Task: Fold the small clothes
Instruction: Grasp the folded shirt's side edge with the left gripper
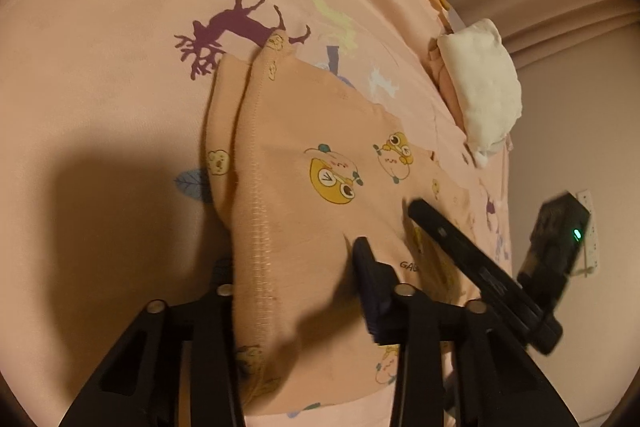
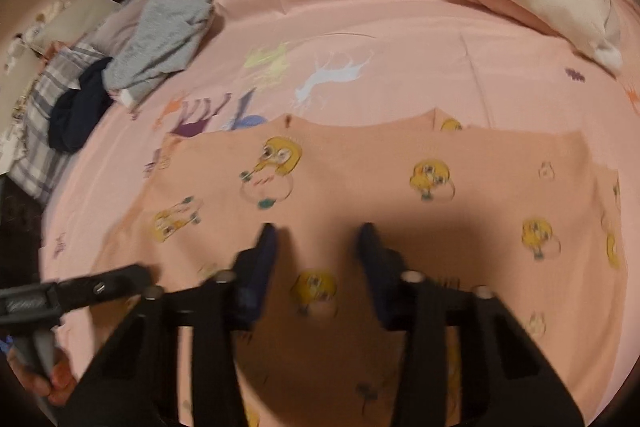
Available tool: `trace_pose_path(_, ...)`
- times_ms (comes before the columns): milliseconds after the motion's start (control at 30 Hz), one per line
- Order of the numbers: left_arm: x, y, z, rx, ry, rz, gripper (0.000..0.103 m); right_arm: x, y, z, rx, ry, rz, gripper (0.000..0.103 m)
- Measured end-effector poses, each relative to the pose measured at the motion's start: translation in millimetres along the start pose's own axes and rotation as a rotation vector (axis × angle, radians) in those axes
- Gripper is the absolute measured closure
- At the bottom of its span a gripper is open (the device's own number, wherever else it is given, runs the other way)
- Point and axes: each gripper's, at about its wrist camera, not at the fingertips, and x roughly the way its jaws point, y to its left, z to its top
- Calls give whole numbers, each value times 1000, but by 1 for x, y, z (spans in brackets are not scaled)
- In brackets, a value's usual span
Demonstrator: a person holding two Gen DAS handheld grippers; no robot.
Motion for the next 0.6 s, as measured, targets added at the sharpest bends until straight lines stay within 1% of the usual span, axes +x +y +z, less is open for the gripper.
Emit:
trace_pose_path(67,-2,-2,0,6,-7,20,74,7,0,5,-11,9,-25,74)
trace_pose_path(167,-3,-12,-1,48,-8,79,75,11,-1,12,-23,30,-39,76)
trace_pose_path(267,-7,-21,-1,84,-22,109,75,0,2,10,-36,31,-37,79)
trace_pose_path(367,-12,-29,-3,117,-41,129,75,-20,5,-3,-52,7,-4,79)
trace_pose_path(467,-17,-38,-6,153,-58,148,76,-35,8,-22,-71,2,27,79)
trace_pose_path(533,-19,-42,-7,168,-66,154,76,-36,9,-37,-83,13,35,79)
trace_pose_path(600,-19,-47,-8,186,-70,165,76,-28,9,-45,-93,42,17,79)
